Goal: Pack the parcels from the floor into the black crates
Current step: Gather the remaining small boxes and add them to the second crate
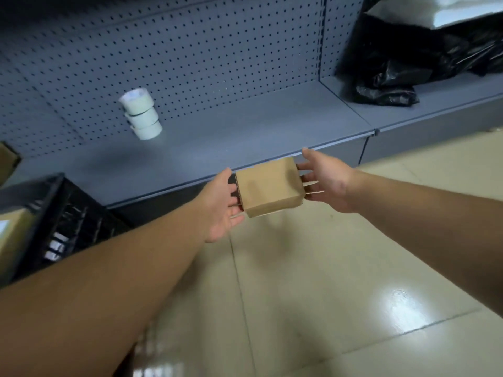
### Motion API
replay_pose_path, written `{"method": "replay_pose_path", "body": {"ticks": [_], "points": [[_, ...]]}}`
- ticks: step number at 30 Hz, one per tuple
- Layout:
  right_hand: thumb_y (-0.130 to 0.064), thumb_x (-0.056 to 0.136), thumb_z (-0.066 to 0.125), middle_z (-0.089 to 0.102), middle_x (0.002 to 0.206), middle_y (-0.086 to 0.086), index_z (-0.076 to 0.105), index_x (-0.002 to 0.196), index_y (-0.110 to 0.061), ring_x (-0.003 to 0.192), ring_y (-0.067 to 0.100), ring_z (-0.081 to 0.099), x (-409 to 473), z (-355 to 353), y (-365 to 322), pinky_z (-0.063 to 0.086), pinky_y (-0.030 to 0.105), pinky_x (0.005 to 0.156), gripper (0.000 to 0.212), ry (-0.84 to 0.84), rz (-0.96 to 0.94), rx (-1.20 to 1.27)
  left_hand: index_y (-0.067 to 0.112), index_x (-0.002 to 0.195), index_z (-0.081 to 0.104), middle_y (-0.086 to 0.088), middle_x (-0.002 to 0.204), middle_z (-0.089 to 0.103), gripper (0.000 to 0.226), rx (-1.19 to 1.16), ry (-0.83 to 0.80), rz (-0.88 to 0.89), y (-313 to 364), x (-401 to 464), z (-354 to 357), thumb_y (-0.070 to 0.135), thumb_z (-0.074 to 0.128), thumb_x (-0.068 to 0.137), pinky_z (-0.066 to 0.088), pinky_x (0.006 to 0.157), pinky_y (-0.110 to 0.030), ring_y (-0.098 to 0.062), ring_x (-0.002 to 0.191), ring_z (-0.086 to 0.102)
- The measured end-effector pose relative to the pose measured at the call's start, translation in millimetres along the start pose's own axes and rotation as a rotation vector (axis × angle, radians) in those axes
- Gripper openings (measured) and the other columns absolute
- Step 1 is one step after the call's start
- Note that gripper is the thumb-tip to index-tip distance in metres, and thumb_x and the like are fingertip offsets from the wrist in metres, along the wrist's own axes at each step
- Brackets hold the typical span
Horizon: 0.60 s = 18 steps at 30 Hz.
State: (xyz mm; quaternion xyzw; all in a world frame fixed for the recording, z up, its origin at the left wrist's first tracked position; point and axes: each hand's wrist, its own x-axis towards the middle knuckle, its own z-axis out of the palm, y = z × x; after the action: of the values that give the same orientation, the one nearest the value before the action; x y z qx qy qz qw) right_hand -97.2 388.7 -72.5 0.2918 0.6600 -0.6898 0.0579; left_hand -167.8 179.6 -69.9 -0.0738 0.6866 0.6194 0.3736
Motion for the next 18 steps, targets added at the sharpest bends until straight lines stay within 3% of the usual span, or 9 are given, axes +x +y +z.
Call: {"method": "replay_pose_path", "body": {"ticks": [3, 8, 12, 16, 18], "points": [[-0.058, 0.100, 0.036, 0.069, 0.119, 0.007, 0.063, 0.122, -0.019, 0.110, 0.025, 0.065, -11, 37, -15, 0.044, 0.044, 0.108, 0.052, -0.034, -0.018, -0.003, 0.017, 0.156, 0.039, -0.009, 0.157, 0.045, 0.064, -0.039, 0.039, 0.061, 11, -20, -40, 0.056, 0.026, 0.107, 0.030, 0.120, -0.040, -0.024, 0.132, 0.054], [-0.058, 0.099, 0.041, 0.062, 0.124, 0.015, 0.058, 0.127, -0.009, 0.112, 0.032, 0.064, -25, 83, -29, 0.047, 0.046, 0.107, 0.059, -0.058, -0.045, 0.076, 0.012, 0.158, 0.034, -0.010, 0.162, 0.039, 0.068, -0.098, 0.044, 0.102, 25, -54, -98, 0.056, 0.025, 0.106, 0.026, 0.124, -0.043, -0.025, 0.147, 0.040], [-0.056, 0.098, 0.044, 0.062, 0.118, 0.017, 0.059, 0.126, -0.001, 0.109, 0.034, 0.066, -35, 114, -37, 0.051, 0.046, 0.103, 0.063, -0.106, -0.057, 0.143, 0.012, 0.155, 0.039, -0.010, 0.160, 0.042, 0.069, -0.164, 0.012, 0.139, 29, -81, -133, 0.058, 0.030, 0.105, 0.027, 0.124, -0.045, -0.026, 0.145, 0.042], [-0.056, 0.098, 0.044, 0.071, 0.113, 0.016, 0.064, 0.117, -0.010, 0.106, 0.031, 0.071, -49, 147, -51, 0.057, 0.039, 0.091, 0.054, -0.162, -0.110, 0.166, 0.017, 0.149, 0.049, -0.011, 0.152, 0.050, 0.063, -0.162, 0.009, 0.169, 34, -107, -168, 0.059, 0.033, 0.104, 0.029, 0.123, -0.045, -0.027, 0.140, 0.048], [-0.059, 0.097, 0.044, 0.075, 0.111, 0.014, 0.064, 0.117, -0.014, 0.105, 0.030, 0.072, -58, 165, -61, 0.056, 0.040, 0.093, 0.053, -0.199, -0.124, 0.165, 0.017, 0.145, 0.053, -0.009, 0.148, 0.055, 0.060, -0.151, 0.028, 0.201, 37, -122, -187, 0.058, 0.034, 0.104, 0.030, 0.122, -0.046, -0.026, 0.138, 0.050]]}}
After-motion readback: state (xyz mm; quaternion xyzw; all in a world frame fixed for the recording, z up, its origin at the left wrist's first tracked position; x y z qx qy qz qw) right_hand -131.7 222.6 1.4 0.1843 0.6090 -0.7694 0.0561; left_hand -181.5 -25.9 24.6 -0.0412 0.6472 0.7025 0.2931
